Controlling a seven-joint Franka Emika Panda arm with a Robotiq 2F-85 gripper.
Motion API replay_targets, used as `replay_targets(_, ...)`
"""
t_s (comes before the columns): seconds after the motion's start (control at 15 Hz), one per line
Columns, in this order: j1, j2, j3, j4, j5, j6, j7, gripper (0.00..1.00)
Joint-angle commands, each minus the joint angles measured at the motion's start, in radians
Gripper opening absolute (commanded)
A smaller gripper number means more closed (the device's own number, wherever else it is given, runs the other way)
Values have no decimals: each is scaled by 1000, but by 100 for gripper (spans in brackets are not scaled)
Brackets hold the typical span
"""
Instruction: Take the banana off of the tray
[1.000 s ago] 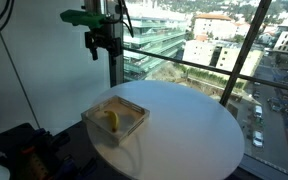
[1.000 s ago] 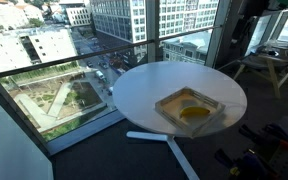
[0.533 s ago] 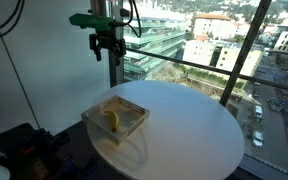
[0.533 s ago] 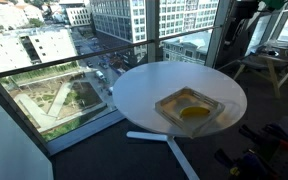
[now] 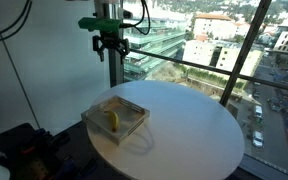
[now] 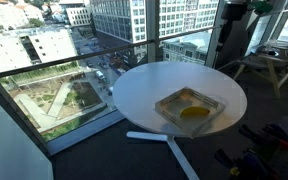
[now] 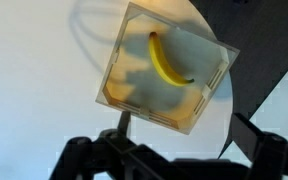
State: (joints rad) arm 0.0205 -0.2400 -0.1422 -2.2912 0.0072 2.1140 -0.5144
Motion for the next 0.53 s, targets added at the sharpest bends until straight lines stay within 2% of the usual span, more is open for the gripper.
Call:
replay_targets(0.0,9,41,3,44,20,14,-115,100)
replay_targets(0.47,11,72,10,79,49,22,-333,100)
